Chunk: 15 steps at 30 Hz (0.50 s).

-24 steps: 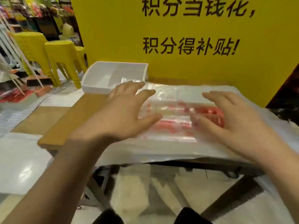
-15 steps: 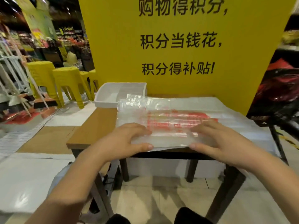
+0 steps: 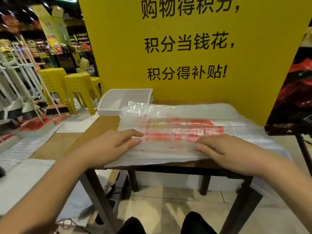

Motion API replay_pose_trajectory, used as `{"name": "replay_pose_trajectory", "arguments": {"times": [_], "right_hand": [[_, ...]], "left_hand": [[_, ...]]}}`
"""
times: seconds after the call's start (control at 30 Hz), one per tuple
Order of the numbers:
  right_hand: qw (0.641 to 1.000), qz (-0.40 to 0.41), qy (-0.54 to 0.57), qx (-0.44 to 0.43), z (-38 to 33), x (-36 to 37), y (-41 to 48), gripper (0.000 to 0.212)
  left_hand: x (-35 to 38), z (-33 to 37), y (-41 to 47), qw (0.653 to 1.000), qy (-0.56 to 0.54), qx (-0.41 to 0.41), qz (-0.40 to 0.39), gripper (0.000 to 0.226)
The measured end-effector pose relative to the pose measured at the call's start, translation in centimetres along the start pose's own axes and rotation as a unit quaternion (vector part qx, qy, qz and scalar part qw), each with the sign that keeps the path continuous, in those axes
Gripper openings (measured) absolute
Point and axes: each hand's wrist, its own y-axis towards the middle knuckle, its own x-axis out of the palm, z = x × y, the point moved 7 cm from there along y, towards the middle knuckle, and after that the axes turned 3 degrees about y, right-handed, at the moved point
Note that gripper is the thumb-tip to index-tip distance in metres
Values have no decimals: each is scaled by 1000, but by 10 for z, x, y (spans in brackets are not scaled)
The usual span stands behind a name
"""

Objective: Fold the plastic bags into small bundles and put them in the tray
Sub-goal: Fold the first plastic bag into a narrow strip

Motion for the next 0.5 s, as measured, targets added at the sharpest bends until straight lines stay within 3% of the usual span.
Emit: {"name": "replay_pose_trajectory", "arguments": {"times": [0.13,0.3,0.5], "right_hand": [[998,-46,47,8,11,-15,11,44],[996,-41,76,36,23,-25,28,45],[994,18,94,57,16,-29,39,50]], "left_hand": [[-11,-4,12,999,-20,13,-48,36],[-15,-15,15,993,-84,16,-86,32],[-14,-25,19,995,-94,19,-12,28]]}}
